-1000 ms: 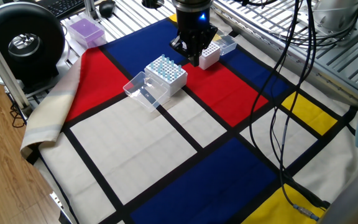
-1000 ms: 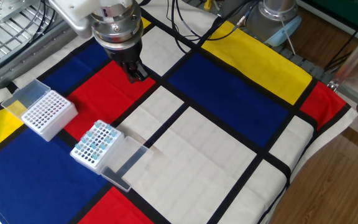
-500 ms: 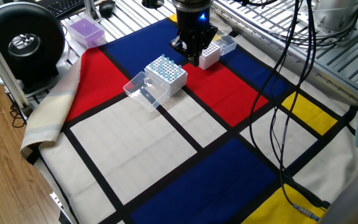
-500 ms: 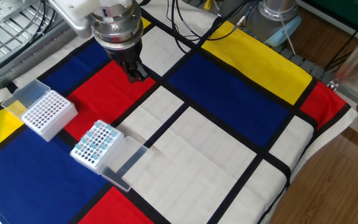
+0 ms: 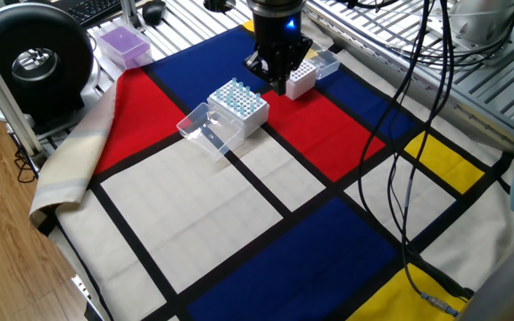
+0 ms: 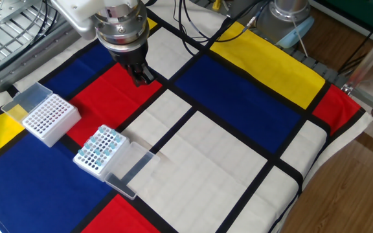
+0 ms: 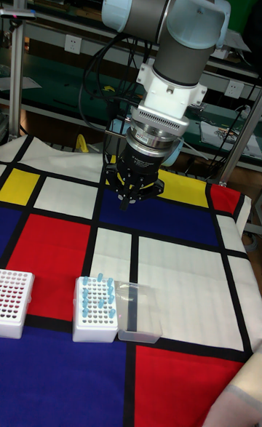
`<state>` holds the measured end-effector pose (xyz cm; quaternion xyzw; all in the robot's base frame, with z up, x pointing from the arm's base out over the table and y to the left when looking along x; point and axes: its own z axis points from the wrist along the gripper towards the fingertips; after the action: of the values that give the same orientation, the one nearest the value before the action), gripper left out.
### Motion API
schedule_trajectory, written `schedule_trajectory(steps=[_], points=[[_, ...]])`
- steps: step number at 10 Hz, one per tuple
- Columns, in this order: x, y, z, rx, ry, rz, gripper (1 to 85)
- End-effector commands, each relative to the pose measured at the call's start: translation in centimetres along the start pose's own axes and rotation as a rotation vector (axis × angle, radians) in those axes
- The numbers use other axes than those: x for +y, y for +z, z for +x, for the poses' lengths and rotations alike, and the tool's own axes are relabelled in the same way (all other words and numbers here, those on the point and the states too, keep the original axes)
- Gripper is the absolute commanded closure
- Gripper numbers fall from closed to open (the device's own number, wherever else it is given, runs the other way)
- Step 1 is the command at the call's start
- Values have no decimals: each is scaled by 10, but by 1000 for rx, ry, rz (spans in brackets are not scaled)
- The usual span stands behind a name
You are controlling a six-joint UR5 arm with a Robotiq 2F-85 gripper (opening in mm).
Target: Transfer all medium pipette tips from one holder to another
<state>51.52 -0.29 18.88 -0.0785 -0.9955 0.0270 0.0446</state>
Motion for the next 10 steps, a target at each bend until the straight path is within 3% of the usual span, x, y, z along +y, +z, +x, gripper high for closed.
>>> schedule_trajectory(steps=[1, 10], points=[[3, -1, 0, 0, 2, -13, 847], [3, -1, 0, 0, 2, -13, 847]])
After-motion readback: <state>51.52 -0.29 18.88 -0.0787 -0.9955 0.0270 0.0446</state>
